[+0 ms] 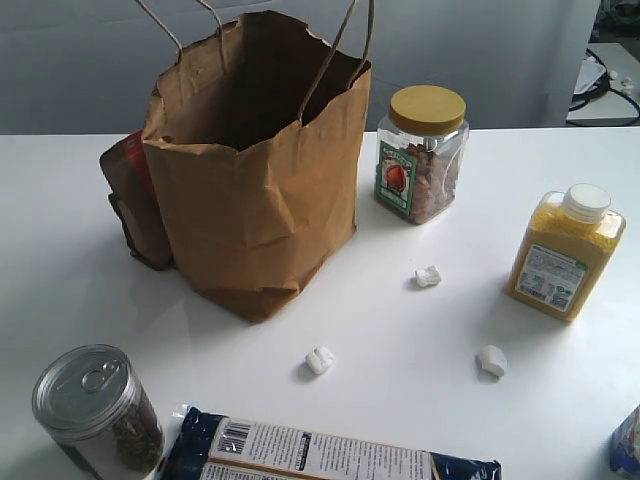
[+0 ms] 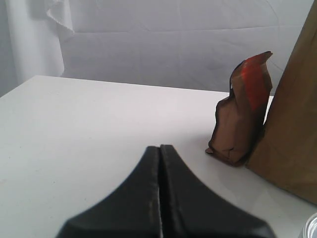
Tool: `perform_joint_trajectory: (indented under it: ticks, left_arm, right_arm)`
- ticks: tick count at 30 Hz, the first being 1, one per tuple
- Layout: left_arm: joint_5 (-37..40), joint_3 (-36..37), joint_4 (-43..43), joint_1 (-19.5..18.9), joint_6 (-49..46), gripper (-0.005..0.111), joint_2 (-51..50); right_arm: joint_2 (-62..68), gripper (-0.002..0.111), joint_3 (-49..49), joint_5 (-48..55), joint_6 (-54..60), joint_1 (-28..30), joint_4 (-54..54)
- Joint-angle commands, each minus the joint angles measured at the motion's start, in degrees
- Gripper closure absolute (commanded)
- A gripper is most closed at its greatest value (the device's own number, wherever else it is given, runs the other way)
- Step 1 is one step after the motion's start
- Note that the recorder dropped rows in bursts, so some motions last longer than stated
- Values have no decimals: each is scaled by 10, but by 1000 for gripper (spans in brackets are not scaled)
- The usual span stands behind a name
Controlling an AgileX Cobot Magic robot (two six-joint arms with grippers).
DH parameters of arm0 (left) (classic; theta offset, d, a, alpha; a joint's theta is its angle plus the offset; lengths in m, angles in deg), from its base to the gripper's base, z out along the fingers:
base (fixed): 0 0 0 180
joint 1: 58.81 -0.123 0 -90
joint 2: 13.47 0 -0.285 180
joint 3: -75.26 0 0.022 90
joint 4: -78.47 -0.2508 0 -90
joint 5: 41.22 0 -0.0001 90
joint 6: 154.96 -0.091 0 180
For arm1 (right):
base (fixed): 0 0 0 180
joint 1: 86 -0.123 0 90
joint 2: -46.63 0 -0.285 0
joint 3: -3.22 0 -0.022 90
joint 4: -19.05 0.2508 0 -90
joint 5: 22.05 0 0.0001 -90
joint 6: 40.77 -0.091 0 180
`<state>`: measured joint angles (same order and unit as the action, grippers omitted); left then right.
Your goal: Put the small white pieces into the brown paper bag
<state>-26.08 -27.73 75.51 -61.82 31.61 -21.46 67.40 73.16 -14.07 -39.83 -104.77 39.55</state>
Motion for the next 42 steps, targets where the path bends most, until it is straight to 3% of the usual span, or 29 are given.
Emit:
perform_joint_trajectory:
  ticks: [1, 3, 6, 10, 13, 19, 23, 26, 42]
  left_arm:
    - [-3, 2, 4, 4, 3, 107, 2]
    - [-3, 2, 4, 4, 3, 107, 2]
    - [-3, 2, 4, 4, 3, 107, 2]
    - [-3, 2, 4, 4, 3, 107, 2]
    - [-3, 2, 4, 4, 3, 107, 2]
    - [-3, 2, 4, 4, 3, 107, 2]
    - [-3, 2, 4, 4, 3, 107, 2]
    - [-3, 2, 4, 4, 3, 107, 2]
    - [-3, 2, 4, 4, 3, 107, 2]
  right_arm:
    - [167, 108, -94, 50, 29, -50, 3]
    - [231, 108, -131, 80, 41, -71, 3]
    - [413, 108, -244, 206, 51, -100, -4]
    - [595, 108, -350, 328, 51, -100, 1]
    - [667, 108, -385, 354, 51, -100, 0]
    - [765, 104, -427, 375, 60, -100, -2]
    - [824, 80, -429, 361, 46, -100, -4]
    - [854, 69, -429, 346, 36, -100, -4]
    - [924, 68, -429, 248, 15, -100, -10]
